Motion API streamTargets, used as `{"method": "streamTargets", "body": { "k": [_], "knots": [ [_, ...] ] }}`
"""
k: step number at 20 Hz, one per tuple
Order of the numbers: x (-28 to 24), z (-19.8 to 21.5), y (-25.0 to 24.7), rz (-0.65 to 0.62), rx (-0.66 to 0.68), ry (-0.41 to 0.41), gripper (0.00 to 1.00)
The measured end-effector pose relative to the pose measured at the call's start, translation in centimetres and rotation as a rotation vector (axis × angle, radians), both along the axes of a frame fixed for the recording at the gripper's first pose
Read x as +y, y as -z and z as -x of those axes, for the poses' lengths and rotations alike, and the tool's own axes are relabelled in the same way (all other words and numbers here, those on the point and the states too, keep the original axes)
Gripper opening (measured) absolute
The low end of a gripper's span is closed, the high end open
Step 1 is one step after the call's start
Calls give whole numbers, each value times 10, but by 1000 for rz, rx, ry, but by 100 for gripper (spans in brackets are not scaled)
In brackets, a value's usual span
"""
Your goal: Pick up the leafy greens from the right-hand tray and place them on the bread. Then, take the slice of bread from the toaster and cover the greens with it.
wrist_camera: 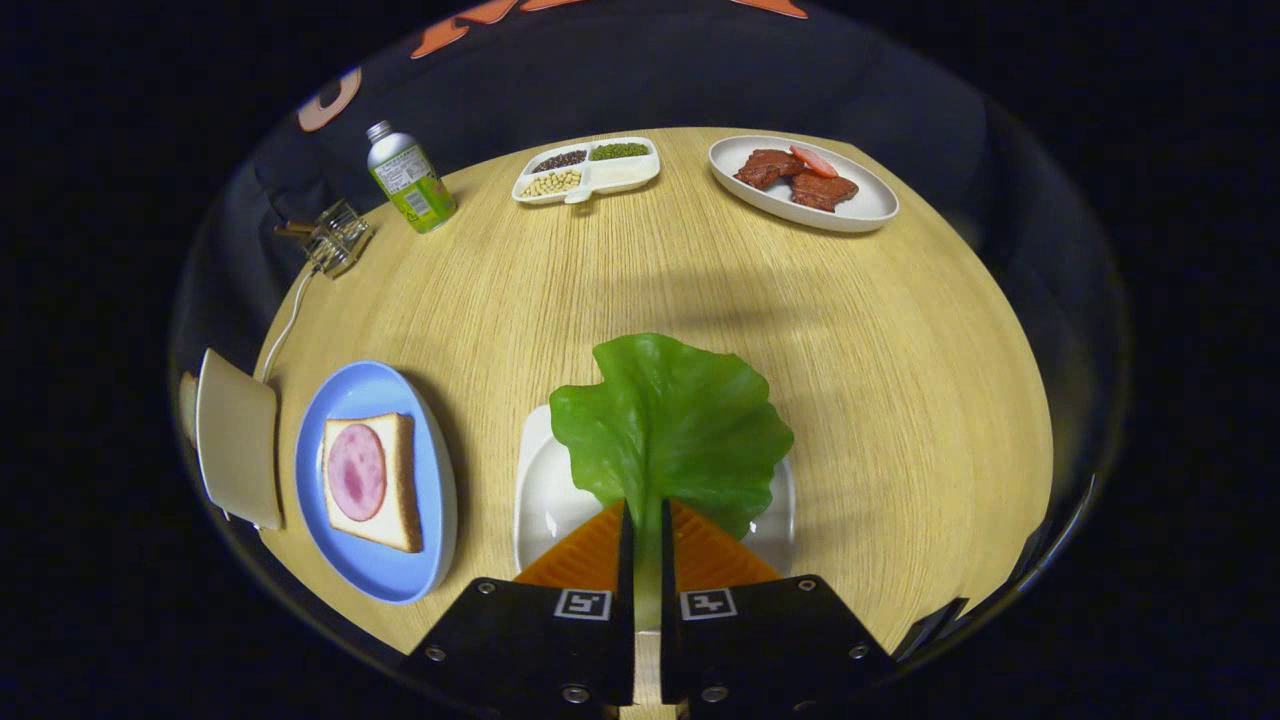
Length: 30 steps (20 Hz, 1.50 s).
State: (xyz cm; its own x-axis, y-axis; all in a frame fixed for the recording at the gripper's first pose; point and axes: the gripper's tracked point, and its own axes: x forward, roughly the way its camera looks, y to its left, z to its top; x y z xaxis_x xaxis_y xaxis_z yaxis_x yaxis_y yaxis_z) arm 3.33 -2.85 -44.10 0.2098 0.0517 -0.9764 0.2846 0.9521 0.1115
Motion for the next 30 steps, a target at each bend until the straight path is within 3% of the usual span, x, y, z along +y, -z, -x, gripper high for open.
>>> {"method": "streamTargets", "body": {
  "k": [14, 19, 30],
  "knots": [
    [41, -28, -56, -96, -127, -54, 11],
    [68, -36, -70, -124, -159, -108, 11],
    [116, -48, -70, -149, -182, -186, 11]
  ]
}}
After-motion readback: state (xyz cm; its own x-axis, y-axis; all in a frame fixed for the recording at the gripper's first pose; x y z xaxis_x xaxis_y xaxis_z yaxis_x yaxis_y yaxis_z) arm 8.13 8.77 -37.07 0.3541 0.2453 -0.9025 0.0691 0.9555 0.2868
